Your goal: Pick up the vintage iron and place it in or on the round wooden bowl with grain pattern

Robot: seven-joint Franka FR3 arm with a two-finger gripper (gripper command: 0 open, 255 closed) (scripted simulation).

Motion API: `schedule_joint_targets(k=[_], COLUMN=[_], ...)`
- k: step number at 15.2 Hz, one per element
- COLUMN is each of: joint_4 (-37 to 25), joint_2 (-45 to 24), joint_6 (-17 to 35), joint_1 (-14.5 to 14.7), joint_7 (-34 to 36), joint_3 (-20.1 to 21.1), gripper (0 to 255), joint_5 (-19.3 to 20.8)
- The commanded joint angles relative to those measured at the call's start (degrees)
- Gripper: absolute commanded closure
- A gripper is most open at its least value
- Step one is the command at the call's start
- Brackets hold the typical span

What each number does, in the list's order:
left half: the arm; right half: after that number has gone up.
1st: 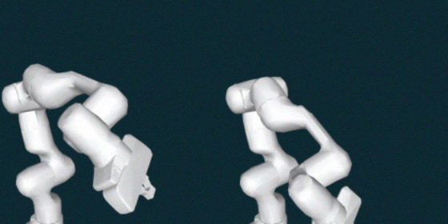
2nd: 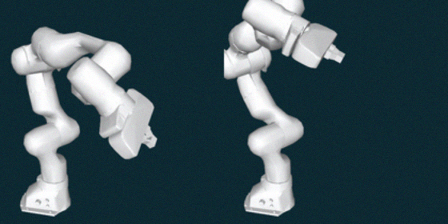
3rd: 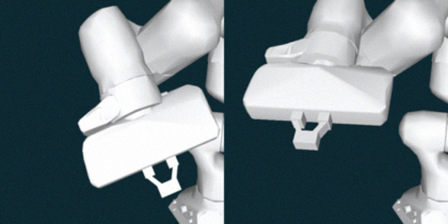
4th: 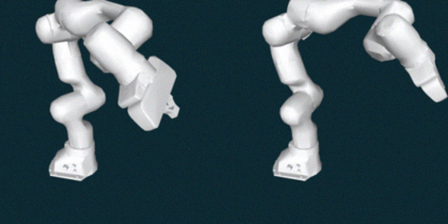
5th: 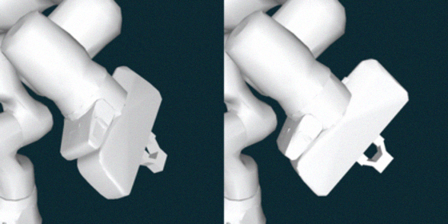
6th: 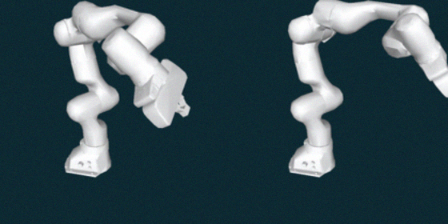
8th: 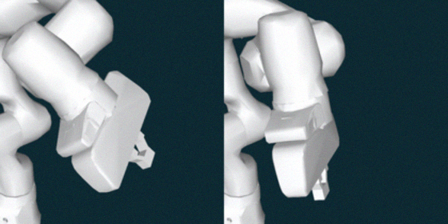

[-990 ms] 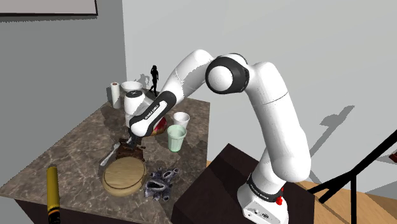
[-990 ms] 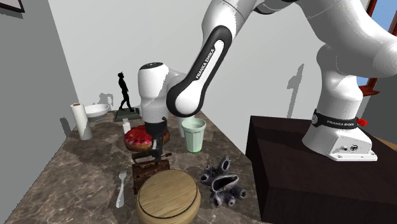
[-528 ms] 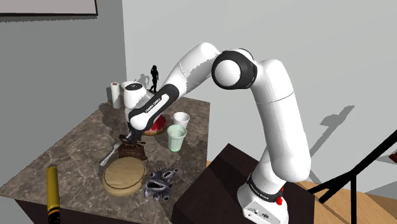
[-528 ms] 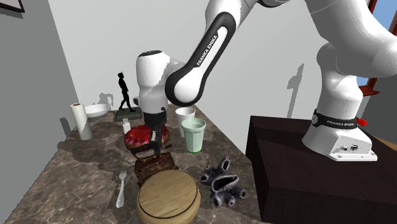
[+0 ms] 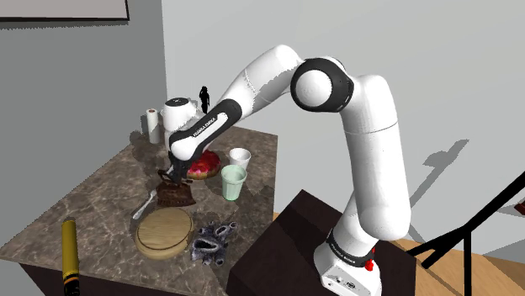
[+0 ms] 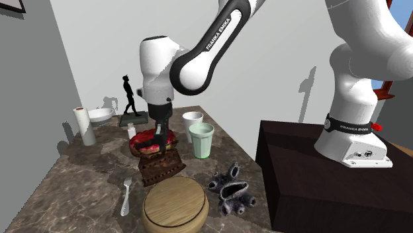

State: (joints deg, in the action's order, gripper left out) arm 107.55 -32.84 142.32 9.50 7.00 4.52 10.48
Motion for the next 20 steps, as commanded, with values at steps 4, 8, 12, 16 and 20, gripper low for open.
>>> schedule_joint_targets(k=[4,8,12,16,20], joint_4=[-0.1,-0.2,-0.6,-1.1,3.1], joint_2=[2.7,4.8,6.8,8.7,12.8], joint_6=[-2.7,-5.0,-7.3,-9.6,-9.8], joint_1=[-0.2,-0.4,-0.6,-0.7,1.3], joint_7=[-0.5,-1.0,-1.4,-1.8,1.3], joint_3=[0.4,0.7,1.0,1.2,2.1], gripper=[255,255,255,255,255], joint_5=[-0.6,-1.0,-1.5,-1.9,-1.8])
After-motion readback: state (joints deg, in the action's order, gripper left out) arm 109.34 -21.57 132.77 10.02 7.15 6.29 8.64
